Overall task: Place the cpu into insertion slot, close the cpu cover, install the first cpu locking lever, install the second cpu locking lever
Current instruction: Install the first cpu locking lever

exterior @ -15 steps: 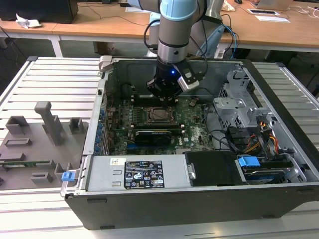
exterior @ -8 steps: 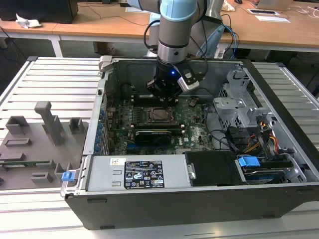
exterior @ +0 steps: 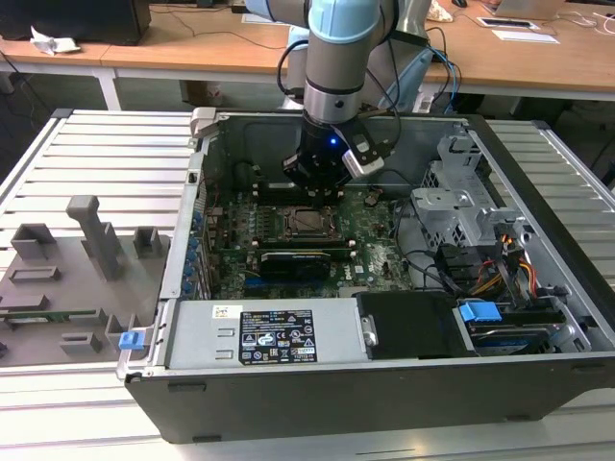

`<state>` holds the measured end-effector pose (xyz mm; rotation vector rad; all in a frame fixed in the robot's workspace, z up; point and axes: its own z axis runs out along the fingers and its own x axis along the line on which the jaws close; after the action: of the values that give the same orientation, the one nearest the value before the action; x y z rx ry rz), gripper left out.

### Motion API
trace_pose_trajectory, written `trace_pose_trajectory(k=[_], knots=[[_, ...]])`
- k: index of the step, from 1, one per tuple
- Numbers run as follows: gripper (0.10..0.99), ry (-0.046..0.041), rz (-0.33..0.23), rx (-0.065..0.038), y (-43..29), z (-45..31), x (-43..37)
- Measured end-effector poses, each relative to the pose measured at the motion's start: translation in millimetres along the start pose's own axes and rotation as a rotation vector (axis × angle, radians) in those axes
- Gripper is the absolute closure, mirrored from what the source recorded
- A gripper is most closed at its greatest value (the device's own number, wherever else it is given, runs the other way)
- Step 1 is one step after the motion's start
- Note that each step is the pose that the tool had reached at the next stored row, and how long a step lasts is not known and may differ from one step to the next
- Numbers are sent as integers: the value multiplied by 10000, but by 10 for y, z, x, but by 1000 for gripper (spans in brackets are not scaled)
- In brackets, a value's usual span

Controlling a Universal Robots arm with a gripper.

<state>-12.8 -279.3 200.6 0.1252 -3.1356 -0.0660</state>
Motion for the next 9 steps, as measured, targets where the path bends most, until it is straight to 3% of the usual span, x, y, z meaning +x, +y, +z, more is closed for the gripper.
trace_pose_trajectory(k=[3, 5, 9], knots=[[980, -9, -5, -116, 0, -1, 0], [980, -19, -6, -138, 4, -15, -2], [980, -10, -7, -120, 6, -143, 0]])
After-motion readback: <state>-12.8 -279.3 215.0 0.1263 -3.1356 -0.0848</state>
